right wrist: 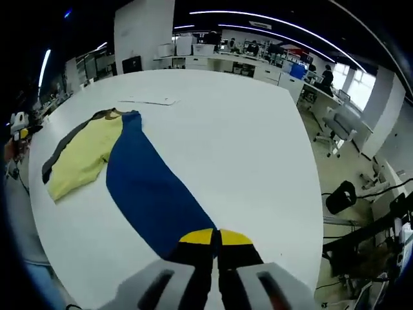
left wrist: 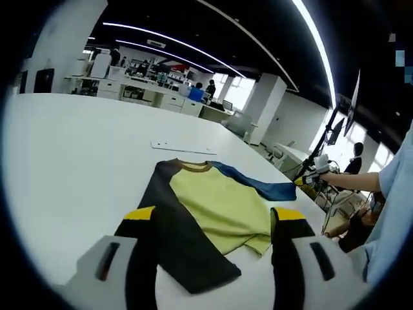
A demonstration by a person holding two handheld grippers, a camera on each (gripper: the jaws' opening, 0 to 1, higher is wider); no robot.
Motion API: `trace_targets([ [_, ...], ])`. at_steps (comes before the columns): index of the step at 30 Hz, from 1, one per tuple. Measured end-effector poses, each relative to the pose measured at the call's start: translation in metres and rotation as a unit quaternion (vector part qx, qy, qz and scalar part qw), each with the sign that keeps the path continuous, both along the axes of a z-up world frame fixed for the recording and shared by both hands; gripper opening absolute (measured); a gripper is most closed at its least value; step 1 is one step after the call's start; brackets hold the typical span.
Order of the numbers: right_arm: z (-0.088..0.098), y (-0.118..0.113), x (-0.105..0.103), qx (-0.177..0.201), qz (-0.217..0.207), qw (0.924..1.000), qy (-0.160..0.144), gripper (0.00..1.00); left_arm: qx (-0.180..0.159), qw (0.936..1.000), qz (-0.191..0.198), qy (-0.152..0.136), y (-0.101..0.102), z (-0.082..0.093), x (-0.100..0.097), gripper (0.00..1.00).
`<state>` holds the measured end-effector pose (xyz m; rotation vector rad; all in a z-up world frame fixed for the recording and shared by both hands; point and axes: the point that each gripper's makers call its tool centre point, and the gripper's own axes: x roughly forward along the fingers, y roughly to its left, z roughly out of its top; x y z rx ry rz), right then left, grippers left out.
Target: Fold the garment on the visible template until the final outline fits inside the template.
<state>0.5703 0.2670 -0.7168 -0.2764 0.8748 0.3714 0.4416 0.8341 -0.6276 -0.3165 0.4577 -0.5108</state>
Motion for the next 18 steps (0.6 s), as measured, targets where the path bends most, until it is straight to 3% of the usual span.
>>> trace_targets([
  [12, -0.022, -0.035, 0.057, -0.032, -0.010, 0.9994, 0.012, 0.00, -0.007, 0.9992, 0.028, 0.029, 0.008, -0.003, -0.018, 0.68],
  [18, -0.034, -0.048, 0.088, -0.022, -0.017, 0.9995, 0.013, 0.00, -0.002, 0.9981, 0.045, 0.042, 0.015, -0.004, -0.022, 0.68],
])
